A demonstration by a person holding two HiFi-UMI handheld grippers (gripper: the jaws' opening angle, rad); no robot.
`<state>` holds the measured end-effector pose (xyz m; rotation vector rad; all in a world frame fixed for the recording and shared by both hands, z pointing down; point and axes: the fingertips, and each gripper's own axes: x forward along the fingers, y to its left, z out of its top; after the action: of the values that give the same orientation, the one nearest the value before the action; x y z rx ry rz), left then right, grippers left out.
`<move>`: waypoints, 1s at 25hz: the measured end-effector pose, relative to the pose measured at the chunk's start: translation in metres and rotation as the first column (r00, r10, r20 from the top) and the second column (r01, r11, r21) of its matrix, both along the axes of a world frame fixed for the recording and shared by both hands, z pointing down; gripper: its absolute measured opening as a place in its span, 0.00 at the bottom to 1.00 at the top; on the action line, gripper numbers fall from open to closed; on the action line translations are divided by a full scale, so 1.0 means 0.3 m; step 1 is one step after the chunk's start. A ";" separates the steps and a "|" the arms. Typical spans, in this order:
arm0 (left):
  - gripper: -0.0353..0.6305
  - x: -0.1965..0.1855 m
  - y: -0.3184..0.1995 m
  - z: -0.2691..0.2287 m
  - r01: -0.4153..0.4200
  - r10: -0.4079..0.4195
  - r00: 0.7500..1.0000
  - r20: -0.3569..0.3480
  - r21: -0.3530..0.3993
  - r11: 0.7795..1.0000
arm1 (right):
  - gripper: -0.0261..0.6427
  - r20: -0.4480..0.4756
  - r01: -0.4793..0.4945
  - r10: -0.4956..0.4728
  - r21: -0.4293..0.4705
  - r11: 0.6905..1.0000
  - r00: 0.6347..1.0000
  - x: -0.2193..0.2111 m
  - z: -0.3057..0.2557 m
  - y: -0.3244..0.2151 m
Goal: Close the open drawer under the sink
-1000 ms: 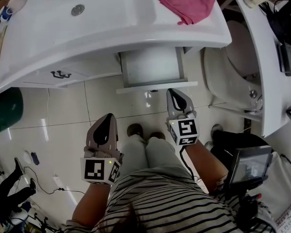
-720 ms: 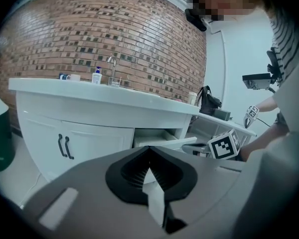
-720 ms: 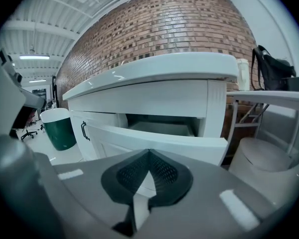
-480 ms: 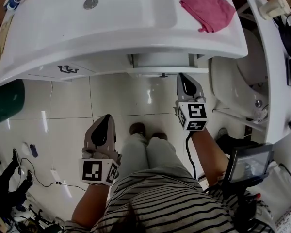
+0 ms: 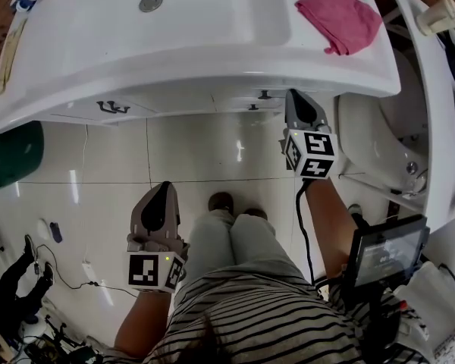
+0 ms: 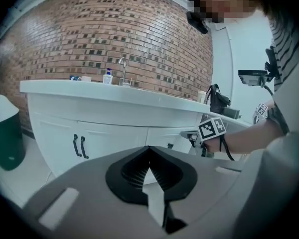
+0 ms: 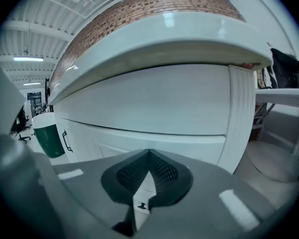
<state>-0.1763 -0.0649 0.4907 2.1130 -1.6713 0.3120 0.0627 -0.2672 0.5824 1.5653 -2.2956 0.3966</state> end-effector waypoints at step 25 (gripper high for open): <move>0.07 0.110 0.304 -0.863 0.058 -0.066 0.997 0.039 0.181 0.982 | 0.04 0.133 0.177 -0.179 0.029 0.984 0.975 0.005 -0.968 0.661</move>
<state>-0.1434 0.0261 0.2318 2.1909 -1.8501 0.1972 0.0642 -0.0689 0.2920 1.3636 -2.5238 0.4498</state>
